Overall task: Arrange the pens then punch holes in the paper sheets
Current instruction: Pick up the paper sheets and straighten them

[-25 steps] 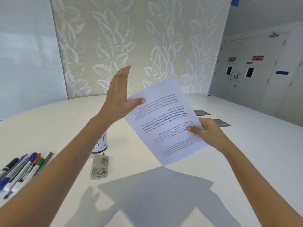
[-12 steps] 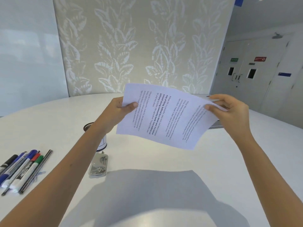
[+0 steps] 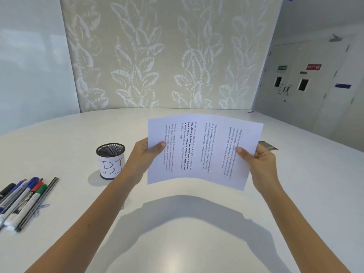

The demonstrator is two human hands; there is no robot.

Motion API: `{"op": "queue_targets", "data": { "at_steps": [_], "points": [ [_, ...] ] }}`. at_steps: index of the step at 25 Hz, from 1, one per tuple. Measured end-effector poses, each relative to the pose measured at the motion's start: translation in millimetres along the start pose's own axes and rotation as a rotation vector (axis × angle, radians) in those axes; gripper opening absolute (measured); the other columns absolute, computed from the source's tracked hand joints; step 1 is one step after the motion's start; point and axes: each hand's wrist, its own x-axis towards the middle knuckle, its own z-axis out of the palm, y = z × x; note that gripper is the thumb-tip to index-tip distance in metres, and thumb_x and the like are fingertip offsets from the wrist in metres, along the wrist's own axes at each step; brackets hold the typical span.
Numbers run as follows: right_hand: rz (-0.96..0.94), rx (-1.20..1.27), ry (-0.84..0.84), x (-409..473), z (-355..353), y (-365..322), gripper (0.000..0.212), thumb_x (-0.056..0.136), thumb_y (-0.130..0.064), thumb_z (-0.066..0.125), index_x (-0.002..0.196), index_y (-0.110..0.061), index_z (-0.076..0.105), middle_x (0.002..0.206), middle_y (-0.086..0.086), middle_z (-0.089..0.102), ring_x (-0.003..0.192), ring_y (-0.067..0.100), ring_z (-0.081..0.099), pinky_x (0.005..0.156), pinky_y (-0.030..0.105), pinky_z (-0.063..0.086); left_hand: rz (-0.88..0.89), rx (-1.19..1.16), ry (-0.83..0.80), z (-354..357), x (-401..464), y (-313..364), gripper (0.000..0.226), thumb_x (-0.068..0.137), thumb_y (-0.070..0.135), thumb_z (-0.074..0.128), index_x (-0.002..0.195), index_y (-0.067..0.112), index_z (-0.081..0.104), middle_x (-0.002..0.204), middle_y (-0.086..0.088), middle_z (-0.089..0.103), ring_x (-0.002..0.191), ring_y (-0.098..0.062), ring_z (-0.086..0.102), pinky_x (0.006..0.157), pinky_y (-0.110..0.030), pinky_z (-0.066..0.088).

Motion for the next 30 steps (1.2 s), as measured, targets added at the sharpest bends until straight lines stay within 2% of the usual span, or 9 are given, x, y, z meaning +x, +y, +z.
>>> {"op": "queue_targets", "data": {
  "at_steps": [4, 6, 10, 13, 17, 20, 24, 27, 30],
  "points": [
    [0.094, -0.029, 0.016, -16.2, 1.6, 27.6, 0.023, 0.075, -0.018, 0.078, 0.097, -0.018, 0.072, 0.100, 0.000, 0.076, 0.087, 0.018, 0.072, 0.068, 0.027, 0.058, -0.016, 0.023, -0.023, -0.9, -10.5, -21.1, 0.030, 0.088, 0.026, 0.066, 0.118, 0.021, 0.064, 0.115, 0.001, 0.072, 0.103, -0.016, 0.069, 0.086, -0.034, 0.054],
    [0.155, -0.021, 0.018, -22.9, 3.0, 39.0, 0.022, 0.075, -0.015, 0.078, 0.096, -0.017, 0.072, 0.099, 0.001, 0.076, 0.088, 0.021, 0.072, 0.066, 0.025, 0.057, -0.055, 0.043, -0.027, -1.2, -12.8, -30.6, 0.027, 0.089, 0.025, 0.065, 0.115, 0.020, 0.066, 0.112, 0.002, 0.073, 0.103, -0.018, 0.069, 0.085, -0.034, 0.055],
    [0.178, -0.019, 0.034, -21.7, 5.4, 42.9, 0.021, 0.077, -0.013, 0.076, 0.097, -0.017, 0.072, 0.100, -0.001, 0.076, 0.089, 0.020, 0.072, 0.068, 0.025, 0.056, -0.081, 0.053, -0.005, 1.8, -12.0, -34.2, 0.016, 0.090, 0.026, 0.064, 0.104, 0.024, 0.070, 0.101, 0.011, 0.076, 0.095, -0.010, 0.071, 0.068, -0.016, 0.055],
    [0.151, -0.002, 0.027, -19.2, 6.1, 40.2, 0.020, 0.078, -0.015, 0.076, 0.097, -0.018, 0.072, 0.102, -0.001, 0.076, 0.089, 0.018, 0.072, 0.071, 0.027, 0.057, -0.064, 0.035, 0.005, 3.2, -10.2, -32.6, 0.018, 0.090, 0.026, 0.065, 0.107, 0.022, 0.070, 0.102, 0.012, 0.076, 0.092, -0.004, 0.071, 0.067, -0.012, 0.052],
    [0.209, -0.091, 0.016, -34.2, 3.8, 56.5, 0.017, 0.078, -0.011, 0.075, 0.092, -0.021, 0.072, 0.094, -0.005, 0.077, 0.084, 0.015, 0.073, 0.064, 0.020, 0.057, -0.138, 0.078, 0.030, 4.2, -22.5, -50.7, 0.016, 0.093, 0.020, 0.061, 0.106, 0.027, 0.067, 0.094, 0.023, 0.074, 0.088, 0.007, 0.067, 0.075, -0.018, 0.049],
    [0.260, -0.143, 0.018, -42.9, -2.7, 65.1, 0.018, 0.080, -0.011, 0.074, 0.094, -0.023, 0.071, 0.096, -0.005, 0.077, 0.085, 0.014, 0.073, 0.066, 0.022, 0.056, -0.162, 0.089, 0.055, 5.0, -30.6, -57.1, 0.019, 0.094, 0.017, 0.059, 0.097, 0.035, 0.066, 0.090, 0.027, 0.072, 0.086, 0.010, 0.065, 0.077, -0.020, 0.047],
    [0.190, -0.172, 0.223, -36.0, -8.6, 54.7, 0.022, 0.078, -0.021, 0.076, 0.096, -0.024, 0.064, 0.081, -0.010, 0.075, 0.076, 0.006, 0.070, 0.070, 0.022, 0.049, -0.154, 0.038, 0.153, 5.9, -27.9, -47.4, 0.015, 0.093, 0.021, 0.061, 0.091, 0.033, 0.068, 0.084, 0.024, 0.074, 0.081, 0.004, 0.068, 0.070, -0.023, 0.049],
    [0.175, -0.075, 0.374, -25.7, -7.4, 43.4, 0.037, 0.075, -0.025, 0.079, 0.106, -0.021, 0.058, 0.070, -0.012, 0.069, 0.073, 0.001, 0.066, 0.081, 0.026, 0.048, -0.148, -0.063, 0.230, 13.6, -30.1, -38.5, 0.012, 0.091, 0.020, 0.063, 0.099, 0.028, 0.068, 0.094, 0.016, 0.074, 0.091, -0.009, 0.068, 0.074, -0.029, 0.050],
    [0.231, 0.163, 0.314, -15.0, 1.9, 33.5, 0.053, 0.079, -0.019, 0.076, 0.122, -0.021, 0.046, 0.094, -0.003, 0.069, 0.095, 0.013, 0.066, 0.090, 0.032, 0.050, -0.175, -0.210, 0.221, 23.7, -31.7, -27.6, 0.021, 0.091, 0.017, 0.063, 0.111, 0.021, 0.065, 0.110, 0.003, 0.072, 0.101, -0.019, 0.067, 0.088, -0.043, 0.052]
  ]
}}
